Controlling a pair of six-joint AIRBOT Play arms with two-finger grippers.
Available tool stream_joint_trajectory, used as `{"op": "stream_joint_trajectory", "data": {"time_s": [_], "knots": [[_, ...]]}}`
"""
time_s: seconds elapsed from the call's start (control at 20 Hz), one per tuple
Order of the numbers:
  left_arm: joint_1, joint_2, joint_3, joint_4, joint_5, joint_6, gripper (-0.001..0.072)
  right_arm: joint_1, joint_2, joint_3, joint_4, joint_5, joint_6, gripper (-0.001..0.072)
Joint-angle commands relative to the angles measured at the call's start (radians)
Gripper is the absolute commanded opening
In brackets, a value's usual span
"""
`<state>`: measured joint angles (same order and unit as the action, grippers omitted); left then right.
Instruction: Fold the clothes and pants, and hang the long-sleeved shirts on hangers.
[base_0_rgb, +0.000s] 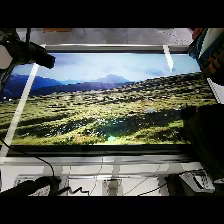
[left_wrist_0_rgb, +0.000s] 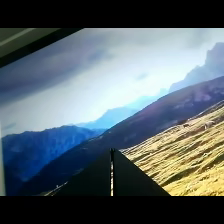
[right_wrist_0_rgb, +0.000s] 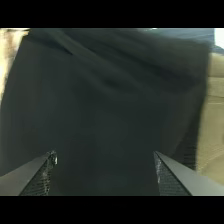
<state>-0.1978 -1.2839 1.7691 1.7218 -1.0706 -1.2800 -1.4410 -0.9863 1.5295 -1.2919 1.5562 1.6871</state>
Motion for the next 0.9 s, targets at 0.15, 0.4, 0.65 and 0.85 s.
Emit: {"op": "stream_joint_trajectory", "data": {"time_s": [0.15,0.4,0.65,0.85], "knots": [[0.0,0.0,0.0,-0.002,0.0,0.0,0.0009,0.014,-0.006,-0.005,0.105,-0.029,0.031,0.0606],[0.0,0.0,0.0,-0.002,0.0,0.0,0.0009,0.419,-0.013,-0.086,0.325,-0.036,-0.14,0.038],[0.0,0.0,0.0,-0.002,0.0,0.0,0.0009,1.083,-0.014,-0.102,0.262,-0.189,-0.182,0.0058],[0.0,0.0,0.0,-0.002,0.0,0.001,0.001,1.493,-0.014,-0.102,0.177,-0.383,-0.256,0.0013]]}}
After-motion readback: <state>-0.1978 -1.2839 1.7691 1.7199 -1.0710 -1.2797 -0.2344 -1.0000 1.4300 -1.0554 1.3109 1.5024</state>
